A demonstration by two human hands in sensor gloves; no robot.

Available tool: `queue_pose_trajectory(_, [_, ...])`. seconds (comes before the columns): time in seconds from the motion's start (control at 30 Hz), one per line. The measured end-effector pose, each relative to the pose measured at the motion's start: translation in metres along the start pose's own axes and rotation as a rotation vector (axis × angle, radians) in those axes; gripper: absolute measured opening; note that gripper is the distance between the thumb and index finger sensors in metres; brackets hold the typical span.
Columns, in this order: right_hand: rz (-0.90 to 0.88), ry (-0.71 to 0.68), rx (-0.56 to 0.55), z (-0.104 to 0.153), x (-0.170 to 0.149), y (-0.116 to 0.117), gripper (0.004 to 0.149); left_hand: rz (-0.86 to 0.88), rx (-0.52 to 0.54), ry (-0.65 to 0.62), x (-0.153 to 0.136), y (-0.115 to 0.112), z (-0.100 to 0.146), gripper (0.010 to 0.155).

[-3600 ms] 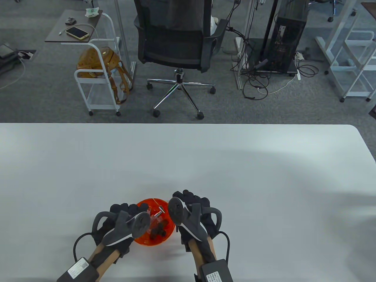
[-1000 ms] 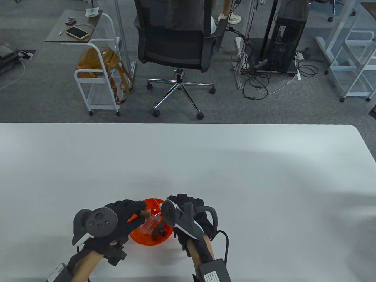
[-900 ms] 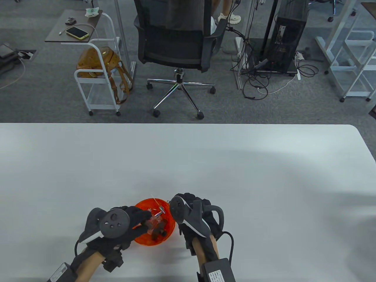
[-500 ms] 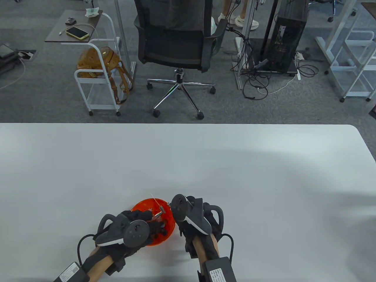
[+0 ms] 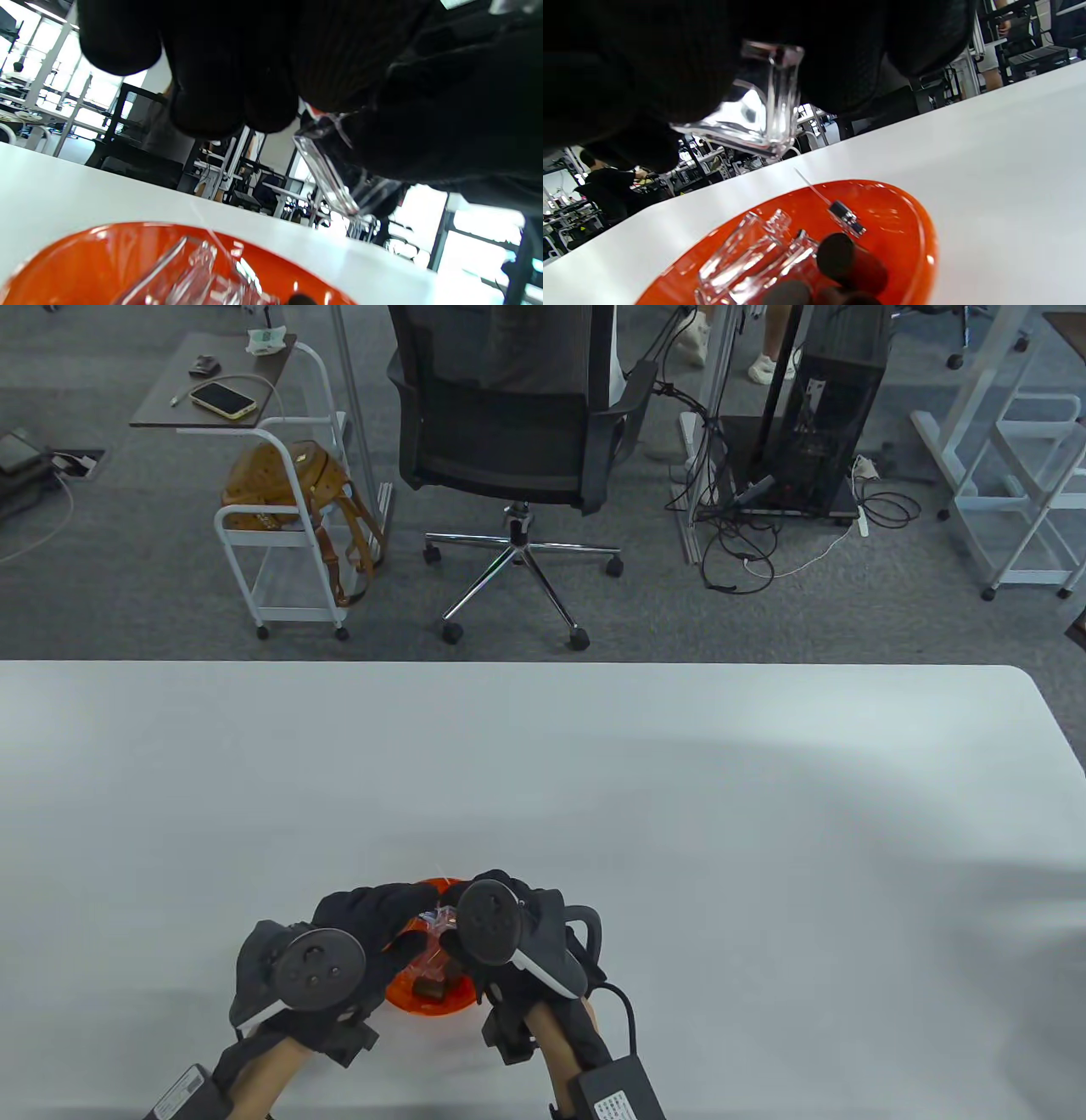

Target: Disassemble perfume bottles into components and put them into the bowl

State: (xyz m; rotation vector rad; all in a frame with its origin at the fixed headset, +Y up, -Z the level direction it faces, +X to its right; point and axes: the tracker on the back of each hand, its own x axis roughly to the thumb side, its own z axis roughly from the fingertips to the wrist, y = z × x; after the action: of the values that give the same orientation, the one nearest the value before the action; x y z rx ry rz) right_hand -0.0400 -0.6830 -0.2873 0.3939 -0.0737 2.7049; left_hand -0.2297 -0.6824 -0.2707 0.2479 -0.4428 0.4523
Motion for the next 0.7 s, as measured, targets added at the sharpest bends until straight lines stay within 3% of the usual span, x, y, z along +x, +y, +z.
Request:
queue_pose_trajectory(0.23, [0.071,-0.041,-0.032,0.0029,0.0091,0.0014,0.054,0.024,-0.036,0.056,-0.0083,-0.0001,0.0003,0.051])
queue_pose_trajectory(0.3, [0.119,-0.04,-0.054,0.0029,0.0091,0.0009,0.054,0.115,-0.084,0.007,-0.0096,0.0004,-0.0012,0.054])
queue_pose_trajectory(0.43, [0.053,-0.042,-0.045,0.0033,0.0086,-0.002,0.054,0.084,-0.059,0.017,-0.011,0.0018,-0.0007,0.048])
queue_pose_trajectory(0.57, [0.076,-0.061,-0.037,0.0041,0.0096,-0.0014,0.054,0.046,-0.048,0.036,-0.0116,0.0005,0.001,0.052])
queue_pose_trajectory(0.7, [0.078,-0.059,-0.034,0.004,0.0094,-0.0009,0.054,0.114,-0.074,0.009,-0.012,0.003,-0.0001,0.055])
